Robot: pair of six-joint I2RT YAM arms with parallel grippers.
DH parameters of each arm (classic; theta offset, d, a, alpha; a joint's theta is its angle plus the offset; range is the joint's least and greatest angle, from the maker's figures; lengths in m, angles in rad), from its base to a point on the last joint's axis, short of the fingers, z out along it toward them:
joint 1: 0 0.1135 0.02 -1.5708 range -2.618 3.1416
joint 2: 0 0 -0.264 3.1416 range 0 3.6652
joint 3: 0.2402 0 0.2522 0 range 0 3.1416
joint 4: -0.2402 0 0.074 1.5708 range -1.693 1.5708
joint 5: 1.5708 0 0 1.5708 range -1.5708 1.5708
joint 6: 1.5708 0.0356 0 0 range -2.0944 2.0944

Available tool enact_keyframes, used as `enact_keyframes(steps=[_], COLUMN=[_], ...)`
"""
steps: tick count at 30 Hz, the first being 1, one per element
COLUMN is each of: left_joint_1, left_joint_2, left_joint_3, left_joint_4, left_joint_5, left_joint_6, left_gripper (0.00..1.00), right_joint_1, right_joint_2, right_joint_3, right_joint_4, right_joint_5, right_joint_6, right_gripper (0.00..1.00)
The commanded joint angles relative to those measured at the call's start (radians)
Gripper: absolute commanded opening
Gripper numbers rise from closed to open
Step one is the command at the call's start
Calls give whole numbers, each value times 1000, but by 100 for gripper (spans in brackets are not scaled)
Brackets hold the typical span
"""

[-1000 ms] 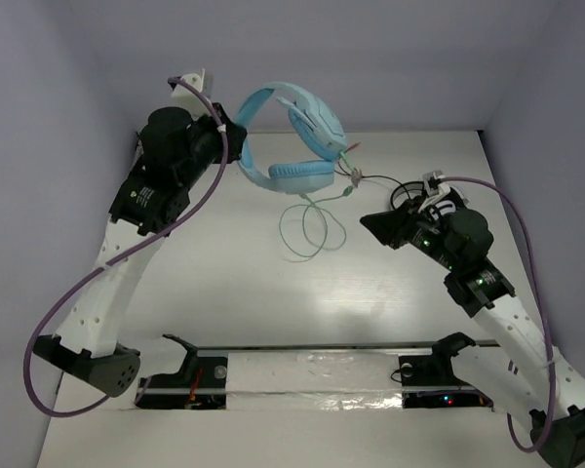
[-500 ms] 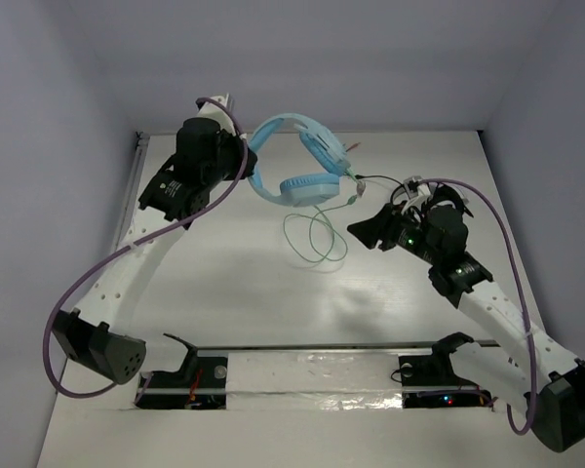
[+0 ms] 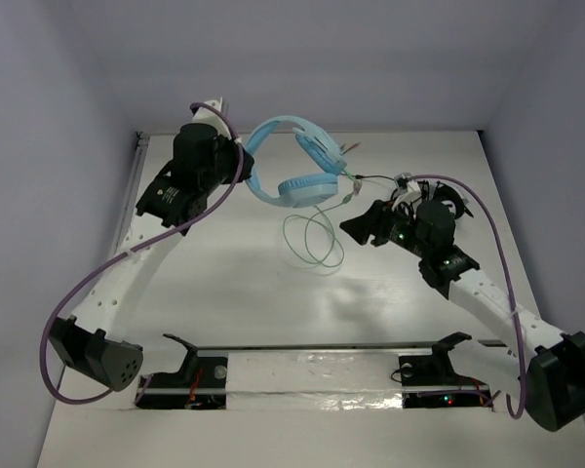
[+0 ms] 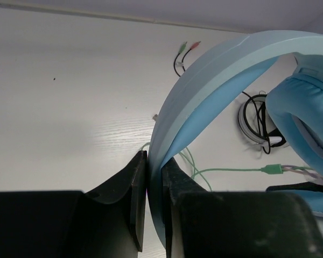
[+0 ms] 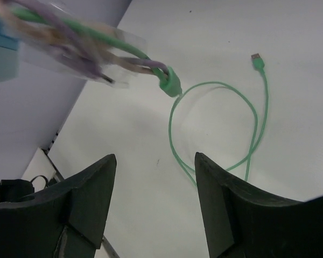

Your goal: Wrap the headphones

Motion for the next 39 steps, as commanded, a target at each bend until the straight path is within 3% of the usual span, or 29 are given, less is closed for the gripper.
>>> enact_keyframes(steps=[1, 4, 11, 17, 25, 28, 31, 32, 34, 36, 37, 38, 39], left_joint_1=[3, 3, 3, 3, 3, 3, 3, 3, 3, 3, 3, 3, 3], left_joint_2=[-20, -17, -29, -31, -45, -32, -23, -20, -21, -15, -12, -6, -3], left_joint_3=[149, 220, 321, 422, 408, 425, 437, 442, 444, 462, 471, 479, 493], left_joint_4=[84, 51, 31, -28, -4, -12, -15, -15, -7, -10, -15, -19, -22], left_joint_5=[28, 22, 111, 132, 165, 161, 160, 163, 163, 160, 160, 160, 157], left_joint_6=[-50, -35, -47, -41, -59, -49, -38, -38, -35, -30, -29, -27, -26], left_gripper=[0, 0, 0, 0, 0, 0, 0, 0, 0, 0, 0, 0, 0], right_joint_1=[9, 18, 29, 29, 78, 89, 98, 98, 98, 98, 98, 98, 98], right_joint_2=[52, 103, 191, 238, 323, 332, 288, 271, 219, 182, 138, 111, 88], right_joint_3=[5, 19, 28, 77, 106, 93, 67, 66, 70, 71, 65, 57, 48], right_joint_4=[104, 132, 232, 229, 293, 313, 310, 302, 281, 244, 229, 223, 210], right_joint_5=[-21, -55, -29, -70, -154, -168, -109, -89, -50, 28, 87, 108, 120], right_joint_6=[-19, -22, -48, -92, -65, -73, -68, -65, -45, -33, -30, -27, -28], right_gripper=[66, 60, 77, 77, 77, 70, 43, 24, 8, 10, 19, 36, 42])
